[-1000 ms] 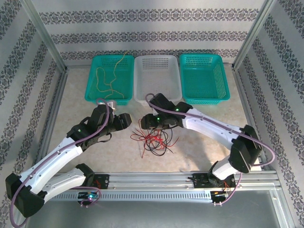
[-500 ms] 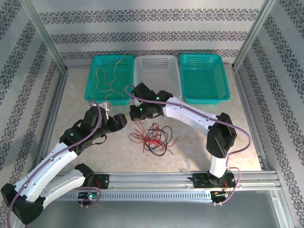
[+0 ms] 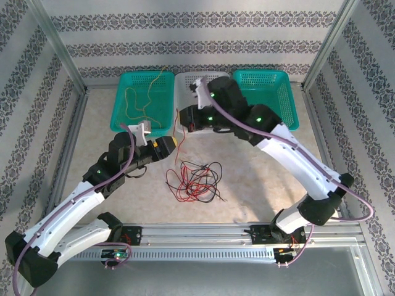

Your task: Untangle the cables

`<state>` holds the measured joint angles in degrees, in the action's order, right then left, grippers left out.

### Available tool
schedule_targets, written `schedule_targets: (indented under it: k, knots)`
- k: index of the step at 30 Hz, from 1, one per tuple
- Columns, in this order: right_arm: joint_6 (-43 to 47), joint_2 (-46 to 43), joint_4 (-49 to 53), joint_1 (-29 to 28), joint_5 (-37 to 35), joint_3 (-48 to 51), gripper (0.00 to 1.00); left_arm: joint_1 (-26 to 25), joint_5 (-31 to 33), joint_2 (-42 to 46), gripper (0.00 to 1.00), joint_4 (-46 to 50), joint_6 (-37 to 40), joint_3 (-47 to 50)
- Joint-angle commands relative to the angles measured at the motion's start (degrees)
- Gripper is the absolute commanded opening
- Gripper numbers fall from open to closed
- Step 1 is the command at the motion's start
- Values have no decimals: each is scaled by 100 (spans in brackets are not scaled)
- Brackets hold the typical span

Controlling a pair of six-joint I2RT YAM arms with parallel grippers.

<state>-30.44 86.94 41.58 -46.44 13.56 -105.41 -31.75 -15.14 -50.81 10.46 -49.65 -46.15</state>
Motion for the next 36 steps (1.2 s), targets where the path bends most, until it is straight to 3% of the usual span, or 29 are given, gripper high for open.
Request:
schedule_targets:
  k: [1, 7, 13, 18, 22, 30, 34, 36]
  knots:
    - [143, -52, 248, 29, 196, -467, 0, 61, -11, -50, 66, -130, 276, -441]
    - [137, -204, 242, 56, 490, -937, 0, 63, 252, -79, 70, 387, 877, -837]
    - [-6, -308, 28, 208, 1069, -905, 0, 63, -252, -52, 78, -72, 1293, -970]
    - [-144, -386, -229, 275, 1628, -644, 0, 63, -276, -111, 81, -158, 1807, -1212]
    - [-215, -380, -271, 319, 2024, -536, 0, 63, 240, -215, 80, 75, 2163, -1506]
    - [-372, -672, -621, 353, 2338, -52, 0, 63, -314, -546, 67, -110, 2331, -1760]
    - [-556, -854, -962, 410, 2455, 259, 0, 63, -440, -549, 48, -309, 2259, -1701]
    - [-650, -932, -1088, 447, 2508, 394, 0, 64, -419, -528, 29, -375, 2266, -1675]
